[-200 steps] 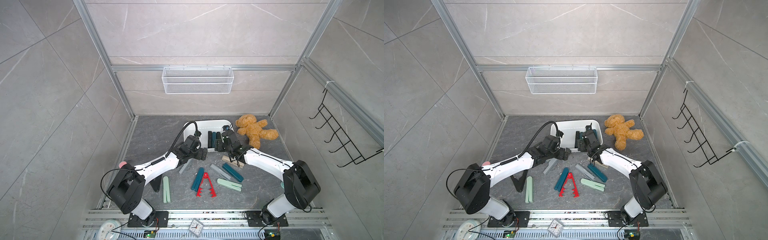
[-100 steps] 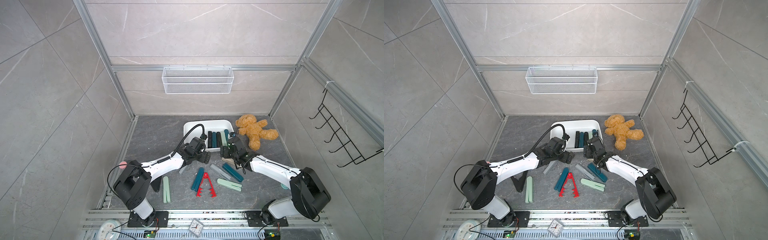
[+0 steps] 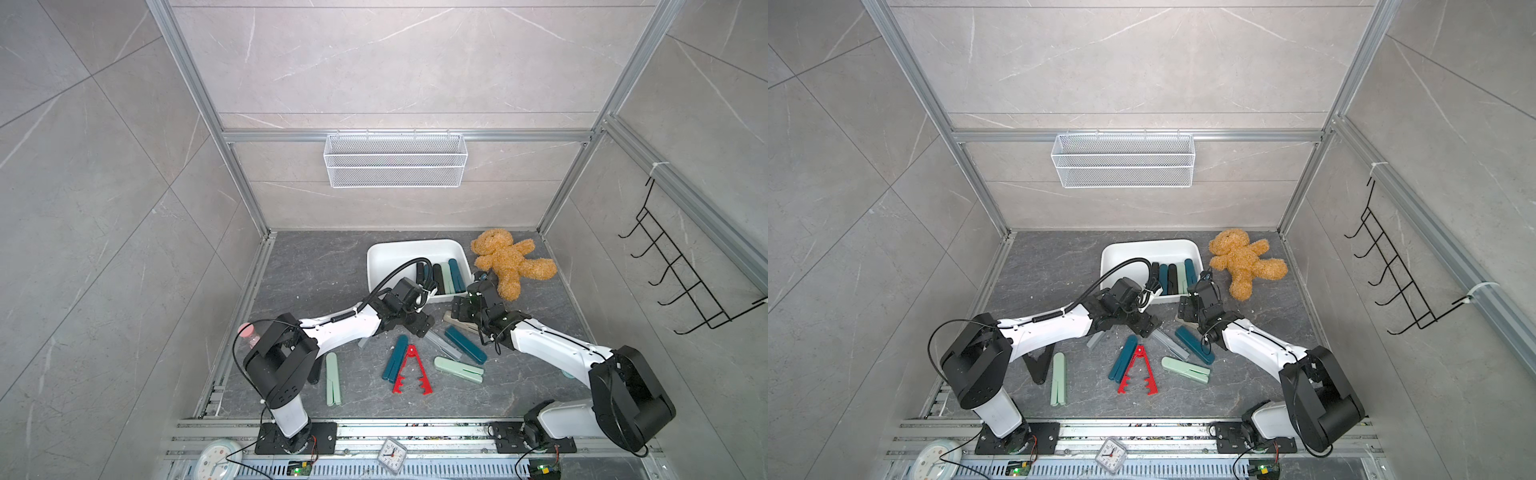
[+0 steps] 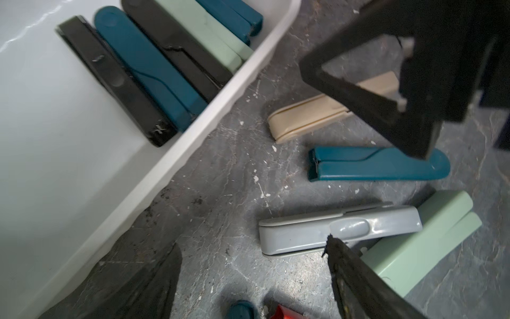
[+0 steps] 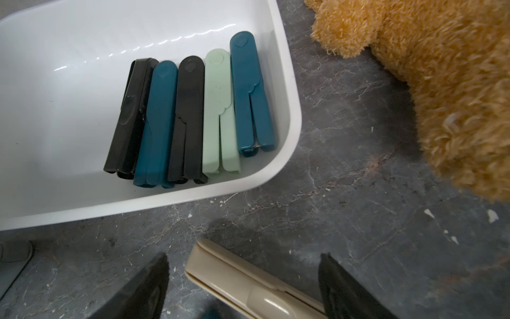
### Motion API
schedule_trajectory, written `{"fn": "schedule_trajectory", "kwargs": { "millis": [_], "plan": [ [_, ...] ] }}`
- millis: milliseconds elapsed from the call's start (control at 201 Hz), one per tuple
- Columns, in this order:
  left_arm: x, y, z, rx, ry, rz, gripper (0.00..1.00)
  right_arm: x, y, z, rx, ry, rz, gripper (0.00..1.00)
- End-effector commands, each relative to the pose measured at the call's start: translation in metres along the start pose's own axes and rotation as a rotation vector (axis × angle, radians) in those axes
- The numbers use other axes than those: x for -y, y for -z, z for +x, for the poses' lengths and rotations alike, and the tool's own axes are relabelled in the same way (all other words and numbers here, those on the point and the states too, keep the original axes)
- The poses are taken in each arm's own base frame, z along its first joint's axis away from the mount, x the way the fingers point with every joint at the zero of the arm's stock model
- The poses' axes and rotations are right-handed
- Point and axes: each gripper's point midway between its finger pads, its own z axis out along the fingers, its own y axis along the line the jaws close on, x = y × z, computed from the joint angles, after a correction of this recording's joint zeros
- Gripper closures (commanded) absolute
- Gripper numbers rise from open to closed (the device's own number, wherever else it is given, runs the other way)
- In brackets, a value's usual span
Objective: Put the pruning pliers into the storage box
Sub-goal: Pick up the pruning pliers from the center of the board.
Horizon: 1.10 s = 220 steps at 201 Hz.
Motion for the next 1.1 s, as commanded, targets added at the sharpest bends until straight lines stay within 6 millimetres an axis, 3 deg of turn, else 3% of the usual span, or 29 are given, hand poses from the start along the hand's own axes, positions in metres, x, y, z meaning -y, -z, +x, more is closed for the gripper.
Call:
{"fn": "schedule_trajectory", "kwargs": {
  "millis": [0, 393, 553, 831, 1090],
  "plan": [
    [0.019, 0.0, -0.009, 0.001, -0.139, 0.098, 0.18, 0.001, 0.004, -0.003, 0.019, -0.034, -0.019, 0.14],
    [0.05, -0.02, -0.006, -0.018, -0.369, 0.288, 0.22, 0.017, 0.005, -0.003, 0.018, -0.079, -0.001, 0.13],
    [0.062, -0.03, 0.006, -0.059, -0.453, 0.355, 0.25, 0.03, 0.006, -0.002, 0.016, -0.103, 0.016, 0.12],
    [0.068, -0.039, 0.028, -0.118, -0.469, 0.407, 0.3, 0.04, 0.005, 0.001, 0.003, -0.132, 0.021, 0.12],
    [0.067, -0.049, 0.034, -0.155, -0.468, 0.422, 0.35, 0.04, 0.003, 0.001, -0.004, -0.142, 0.013, 0.12]
  ]
}}
